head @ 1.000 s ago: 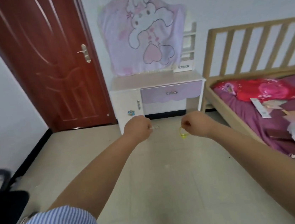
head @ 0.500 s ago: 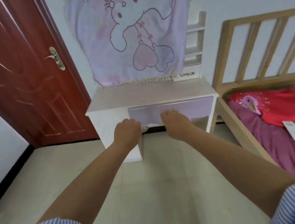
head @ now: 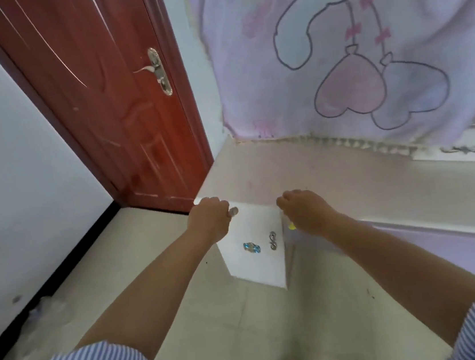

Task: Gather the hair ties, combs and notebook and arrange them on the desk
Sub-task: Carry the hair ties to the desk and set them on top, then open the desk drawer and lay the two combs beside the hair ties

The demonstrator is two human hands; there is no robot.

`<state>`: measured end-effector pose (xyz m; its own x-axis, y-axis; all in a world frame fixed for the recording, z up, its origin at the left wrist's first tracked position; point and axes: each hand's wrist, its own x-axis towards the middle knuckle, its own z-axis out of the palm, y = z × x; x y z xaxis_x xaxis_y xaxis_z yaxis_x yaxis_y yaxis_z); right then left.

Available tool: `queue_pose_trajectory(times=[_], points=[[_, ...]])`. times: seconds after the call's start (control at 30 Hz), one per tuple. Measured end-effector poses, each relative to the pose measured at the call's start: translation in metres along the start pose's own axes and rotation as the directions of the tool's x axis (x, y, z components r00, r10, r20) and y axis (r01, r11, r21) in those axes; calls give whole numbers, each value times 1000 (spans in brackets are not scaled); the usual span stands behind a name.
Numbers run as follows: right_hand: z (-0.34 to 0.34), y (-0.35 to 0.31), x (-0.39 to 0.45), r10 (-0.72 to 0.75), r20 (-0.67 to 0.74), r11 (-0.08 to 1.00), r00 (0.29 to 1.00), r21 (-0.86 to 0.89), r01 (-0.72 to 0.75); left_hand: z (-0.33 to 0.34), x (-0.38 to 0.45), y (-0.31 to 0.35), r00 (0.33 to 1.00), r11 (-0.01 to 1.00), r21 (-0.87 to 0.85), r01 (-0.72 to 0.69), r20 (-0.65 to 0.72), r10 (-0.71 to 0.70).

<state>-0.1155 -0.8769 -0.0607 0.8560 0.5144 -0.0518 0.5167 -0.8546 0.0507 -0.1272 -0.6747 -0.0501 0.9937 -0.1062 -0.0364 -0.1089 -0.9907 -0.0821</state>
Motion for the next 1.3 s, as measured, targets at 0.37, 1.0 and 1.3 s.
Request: queue_pose_trajectory(times=[0.37, 1.0, 1.3], points=[[37, 103, 195, 119, 113, 905, 986, 396, -154, 47, 222, -26, 972, 907, -397, 137, 232, -45], [170, 78, 308, 196, 50, 923, 979, 328, -201, 172, 332, -66, 974, 961, -237, -142, 142, 179], [183, 71, 147, 552, 50, 808, 833, 218, -548, 196, 252, 13, 819, 800, -365, -476, 148, 555]])
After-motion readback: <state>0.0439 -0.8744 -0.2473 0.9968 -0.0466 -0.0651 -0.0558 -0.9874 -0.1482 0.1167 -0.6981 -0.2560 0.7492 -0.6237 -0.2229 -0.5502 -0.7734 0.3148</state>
